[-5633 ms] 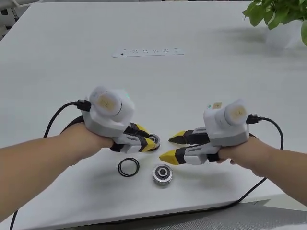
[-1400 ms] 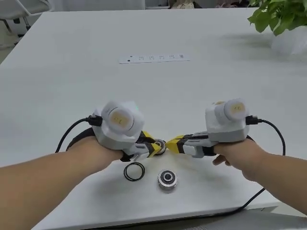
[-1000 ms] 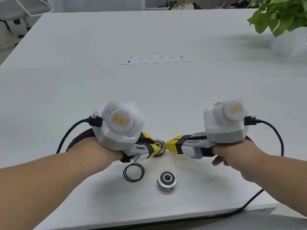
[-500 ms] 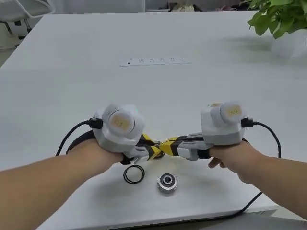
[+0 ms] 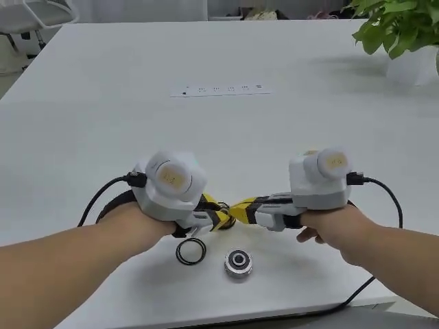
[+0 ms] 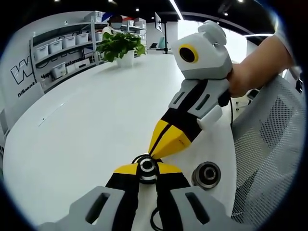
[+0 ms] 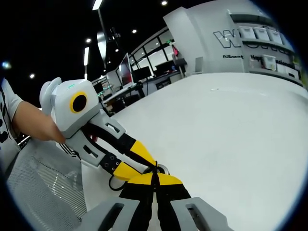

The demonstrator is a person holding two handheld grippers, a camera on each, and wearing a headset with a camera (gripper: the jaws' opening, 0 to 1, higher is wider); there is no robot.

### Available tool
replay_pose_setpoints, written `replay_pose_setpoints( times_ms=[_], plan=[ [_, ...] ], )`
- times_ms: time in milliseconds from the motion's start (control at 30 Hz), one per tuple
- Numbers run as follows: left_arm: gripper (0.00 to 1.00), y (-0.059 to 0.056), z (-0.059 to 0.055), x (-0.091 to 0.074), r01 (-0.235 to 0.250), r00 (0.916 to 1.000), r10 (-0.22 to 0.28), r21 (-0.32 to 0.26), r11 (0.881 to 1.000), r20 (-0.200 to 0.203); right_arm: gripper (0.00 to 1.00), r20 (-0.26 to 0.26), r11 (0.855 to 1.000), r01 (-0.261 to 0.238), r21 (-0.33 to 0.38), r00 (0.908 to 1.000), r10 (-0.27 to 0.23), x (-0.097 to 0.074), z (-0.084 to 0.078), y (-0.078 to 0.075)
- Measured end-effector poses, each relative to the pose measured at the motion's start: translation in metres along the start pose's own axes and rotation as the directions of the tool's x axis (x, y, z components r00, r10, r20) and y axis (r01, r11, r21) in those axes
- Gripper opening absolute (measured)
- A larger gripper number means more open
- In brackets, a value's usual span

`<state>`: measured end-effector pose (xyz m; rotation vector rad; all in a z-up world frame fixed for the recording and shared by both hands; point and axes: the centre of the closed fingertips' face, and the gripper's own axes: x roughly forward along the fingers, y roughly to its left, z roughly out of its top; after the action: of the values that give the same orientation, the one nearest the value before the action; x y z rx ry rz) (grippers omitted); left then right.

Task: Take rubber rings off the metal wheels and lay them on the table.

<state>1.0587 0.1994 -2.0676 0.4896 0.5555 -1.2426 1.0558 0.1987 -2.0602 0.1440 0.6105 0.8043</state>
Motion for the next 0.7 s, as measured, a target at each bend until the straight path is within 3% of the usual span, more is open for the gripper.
replay_pose_setpoints(
  times_ms=[367,700],
  plan=[
    [0.13,-0.002,0.000,-0.002,0.017,0.9998,-0.017,-0.024,1.000,-0.005,0.00,0.013,1.000,0.001,0.004,0.9999,-0.001,-0.003,0.004,0.001],
    [0.22,-0.005,0.012,-0.020,0.026,0.9986,-0.025,-0.017,1.000,0.047,0.00,0.022,1.000,-0.012,0.005,0.9997,0.012,-0.005,0.008,0.006]
  ],
)
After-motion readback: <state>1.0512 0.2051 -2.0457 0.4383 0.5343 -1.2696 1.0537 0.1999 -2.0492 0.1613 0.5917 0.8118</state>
